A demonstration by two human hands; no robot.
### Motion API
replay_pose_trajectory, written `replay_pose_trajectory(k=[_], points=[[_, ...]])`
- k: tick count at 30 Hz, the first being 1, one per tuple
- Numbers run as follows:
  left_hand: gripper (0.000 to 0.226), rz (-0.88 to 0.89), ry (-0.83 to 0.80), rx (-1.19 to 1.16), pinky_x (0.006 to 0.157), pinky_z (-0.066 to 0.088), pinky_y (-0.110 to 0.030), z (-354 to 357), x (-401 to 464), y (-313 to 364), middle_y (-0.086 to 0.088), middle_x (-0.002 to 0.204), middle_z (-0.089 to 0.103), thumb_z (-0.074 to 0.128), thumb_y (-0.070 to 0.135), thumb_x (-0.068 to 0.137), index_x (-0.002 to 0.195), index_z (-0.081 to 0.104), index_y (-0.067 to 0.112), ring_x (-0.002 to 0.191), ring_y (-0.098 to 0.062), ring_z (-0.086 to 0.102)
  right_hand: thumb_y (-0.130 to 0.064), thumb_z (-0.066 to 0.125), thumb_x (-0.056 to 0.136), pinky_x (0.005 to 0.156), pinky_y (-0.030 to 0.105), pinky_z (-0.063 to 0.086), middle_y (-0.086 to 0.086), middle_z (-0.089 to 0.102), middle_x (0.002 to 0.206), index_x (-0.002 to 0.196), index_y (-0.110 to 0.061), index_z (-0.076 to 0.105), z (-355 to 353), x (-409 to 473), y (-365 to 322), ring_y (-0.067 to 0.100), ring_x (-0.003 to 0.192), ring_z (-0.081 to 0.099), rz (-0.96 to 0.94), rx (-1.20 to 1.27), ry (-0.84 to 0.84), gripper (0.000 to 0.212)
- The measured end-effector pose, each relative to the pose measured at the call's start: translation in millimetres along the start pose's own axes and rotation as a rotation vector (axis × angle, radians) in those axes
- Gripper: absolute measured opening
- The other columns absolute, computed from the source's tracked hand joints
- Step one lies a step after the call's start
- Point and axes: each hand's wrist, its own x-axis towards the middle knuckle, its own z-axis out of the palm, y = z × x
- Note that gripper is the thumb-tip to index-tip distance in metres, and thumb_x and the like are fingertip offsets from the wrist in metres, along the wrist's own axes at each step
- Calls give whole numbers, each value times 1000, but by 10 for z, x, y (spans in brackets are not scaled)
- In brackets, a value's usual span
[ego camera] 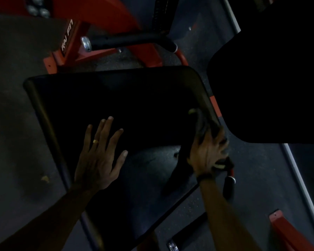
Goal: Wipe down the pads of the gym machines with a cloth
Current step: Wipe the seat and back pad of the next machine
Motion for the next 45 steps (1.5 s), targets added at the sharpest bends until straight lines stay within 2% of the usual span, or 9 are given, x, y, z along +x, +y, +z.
replay_pose_trajectory(k=[4,11,15,20,28,31,35,40,45], points=[[60,13,15,12,120,19,-62,10,11,-6,-23,162,25,42,44,100,143,50,3,150,-38,26,-43,43,96,105,68,21,23,49,143,140,-28,57,120,792,-814,53,125,46,231,1,153,49],[61,17,1,34,120,19,-62,15,8,-16,-23,162,25,41,43,99,143,51,3,149,-39,27,-37,65,86,97,70,37,10,37,154,145,-34,42,-23,-640,-297,46,138,35,-655,-88,-12,63],[60,22,13,-4,119,20,-63,15,24,-5,-24,161,26,42,42,98,143,50,3,149,-39,27,-37,64,86,101,77,29,20,38,152,140,-25,50,-106,-578,353,55,138,32,-227,-13,-4,57],[60,29,9,13,119,19,-62,26,11,-10,-24,161,26,43,42,98,144,49,3,149,-39,27,-39,23,85,102,79,27,31,52,137,126,-10,66,-57,581,-860,54,130,36,296,125,146,66],[60,9,17,22,119,20,-63,22,17,-5,-24,161,27,42,42,98,142,52,2,149,-39,28,-38,64,81,97,62,38,8,42,148,141,-35,50,-55,-911,-384,40,135,35,-670,-79,-31,62],[59,11,13,-13,118,20,-63,14,27,3,-24,161,27,43,41,98,142,51,3,149,-39,28,-35,57,83,91,71,39,15,49,141,132,-28,58,-103,-874,298,47,129,41,-366,-80,20,50],[59,14,7,6,119,19,-63,16,16,-5,-24,160,28,44,42,98,143,51,4,149,-39,28,-40,36,87,98,70,31,25,51,139,130,-17,64,12,233,-435,54,126,45,192,-4,113,56],[61,-3,-11,21,119,19,-62,-5,42,5,-23,161,28,41,45,98,144,50,5,149,-39,28,-34,55,93,106,60,29,11,33,157,148,-34,42,83,411,-1508,42,140,30,-276,-83,-8,57],[62,-16,-23,9,120,17,-62,-27,15,27,-22,162,26,42,45,97,144,51,5,149,-39,27,-30,75,72,91,64,42,10,49,143,137,-33,50,-10,-730,-453,42,127,43,-599,-104,30,70]])
